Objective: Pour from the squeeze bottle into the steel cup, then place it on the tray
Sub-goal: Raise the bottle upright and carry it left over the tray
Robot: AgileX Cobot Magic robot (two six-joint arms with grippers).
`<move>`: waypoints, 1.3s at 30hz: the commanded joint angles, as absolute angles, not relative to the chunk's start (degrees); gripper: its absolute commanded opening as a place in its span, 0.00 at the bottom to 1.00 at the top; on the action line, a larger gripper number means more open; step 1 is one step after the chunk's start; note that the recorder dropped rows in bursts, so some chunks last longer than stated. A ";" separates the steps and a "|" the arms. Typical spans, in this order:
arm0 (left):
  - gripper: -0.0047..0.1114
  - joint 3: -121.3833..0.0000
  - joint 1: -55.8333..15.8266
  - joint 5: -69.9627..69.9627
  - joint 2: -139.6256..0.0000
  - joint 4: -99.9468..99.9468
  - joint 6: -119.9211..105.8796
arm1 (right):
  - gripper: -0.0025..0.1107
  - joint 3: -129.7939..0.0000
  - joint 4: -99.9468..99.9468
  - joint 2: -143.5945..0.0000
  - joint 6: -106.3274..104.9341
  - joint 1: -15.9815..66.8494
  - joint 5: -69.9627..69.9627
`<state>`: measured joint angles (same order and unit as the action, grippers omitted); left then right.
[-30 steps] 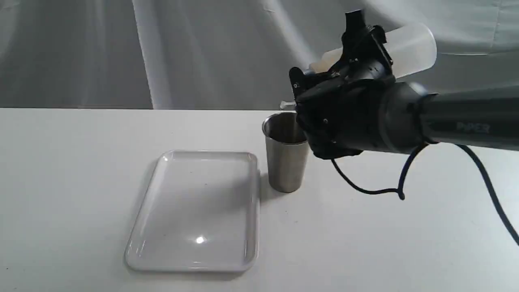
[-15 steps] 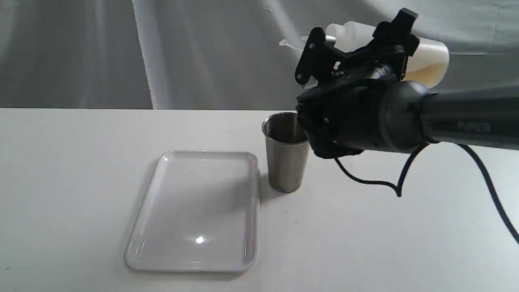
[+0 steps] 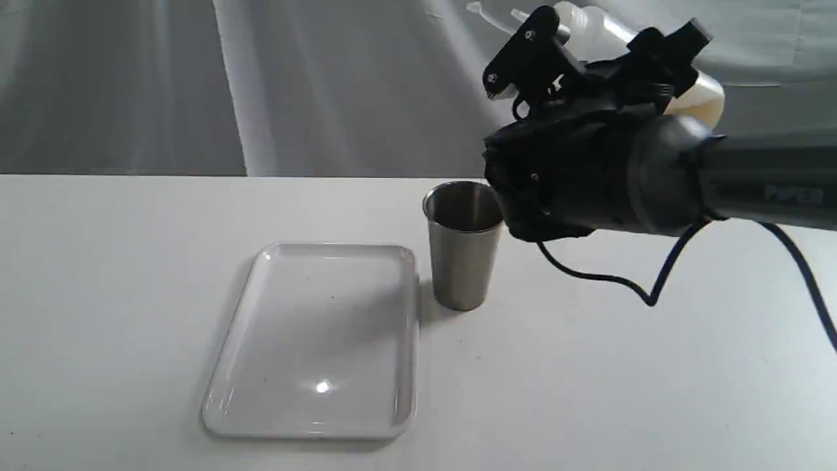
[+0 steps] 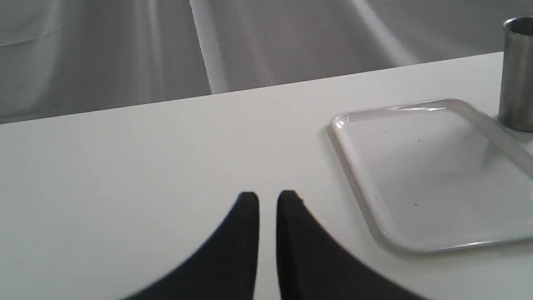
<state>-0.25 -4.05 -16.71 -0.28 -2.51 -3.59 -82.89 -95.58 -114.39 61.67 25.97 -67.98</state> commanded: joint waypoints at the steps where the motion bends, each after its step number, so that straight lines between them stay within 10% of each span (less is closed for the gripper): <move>1: 0.11 0.00 -4.23 -16.34 0.00 -2.54 -3.49 | 0.53 -83.47 -97.67 -110.73 62.18 26.18 -69.96; 23: 0.11 0.00 -4.23 -16.34 0.00 -2.54 -3.49 | 0.53 -83.47 -93.34 -104.30 69.18 26.28 -63.44; 39: 0.11 0.00 -4.23 -16.34 0.00 -2.54 -3.49 | 0.53 -83.47 -81.28 -104.30 69.23 26.78 -27.91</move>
<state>-0.25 -4.05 -16.71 -0.28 -2.51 -3.59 -82.99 -81.14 -105.24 68.98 26.62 -34.11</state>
